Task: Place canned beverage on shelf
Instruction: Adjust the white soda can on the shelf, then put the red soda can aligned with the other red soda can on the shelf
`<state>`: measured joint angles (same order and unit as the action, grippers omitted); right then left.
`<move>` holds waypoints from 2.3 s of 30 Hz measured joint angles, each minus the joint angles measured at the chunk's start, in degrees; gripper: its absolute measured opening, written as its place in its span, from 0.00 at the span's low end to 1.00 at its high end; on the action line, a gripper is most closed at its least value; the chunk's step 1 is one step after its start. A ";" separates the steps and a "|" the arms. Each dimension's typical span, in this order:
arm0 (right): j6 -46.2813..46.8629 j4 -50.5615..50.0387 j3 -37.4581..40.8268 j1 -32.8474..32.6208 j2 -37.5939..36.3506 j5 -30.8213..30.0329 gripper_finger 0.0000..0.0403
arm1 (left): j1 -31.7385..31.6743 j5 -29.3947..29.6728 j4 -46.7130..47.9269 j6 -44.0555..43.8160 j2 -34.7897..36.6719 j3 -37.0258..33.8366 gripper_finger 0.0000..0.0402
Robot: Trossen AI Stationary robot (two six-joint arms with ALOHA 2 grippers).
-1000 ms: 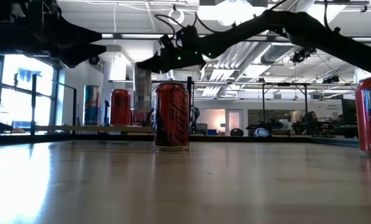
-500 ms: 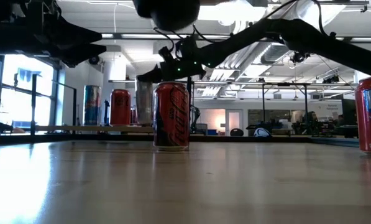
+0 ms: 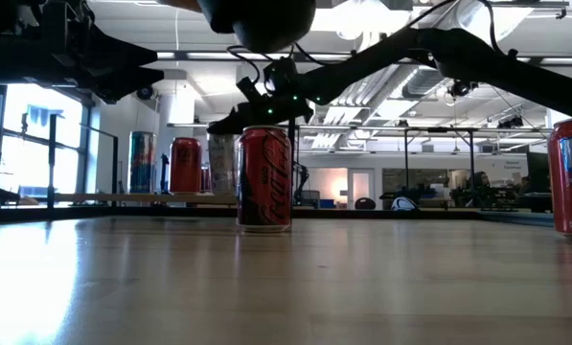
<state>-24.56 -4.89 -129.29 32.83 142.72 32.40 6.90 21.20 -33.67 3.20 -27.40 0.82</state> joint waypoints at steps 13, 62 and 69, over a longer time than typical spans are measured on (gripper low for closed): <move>1.53 -4.70 -3.65 -0.47 0.02 -0.92 0.83 | 0.00 -0.01 0.00 -0.06 0.00 0.02 0.70; 4.45 -6.20 46.30 -31.52 -39.63 -33.21 0.00 | 0.00 2.43 2.40 0.49 -0.07 0.02 0.70; 22.29 -11.42 62.57 -42.74 -58.58 -55.52 0.00 | 0.00 2.47 2.23 0.05 -0.07 0.02 0.70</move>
<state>-2.27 -16.31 -66.72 -9.92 84.14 -23.12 6.90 23.67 -31.44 3.25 -27.46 0.84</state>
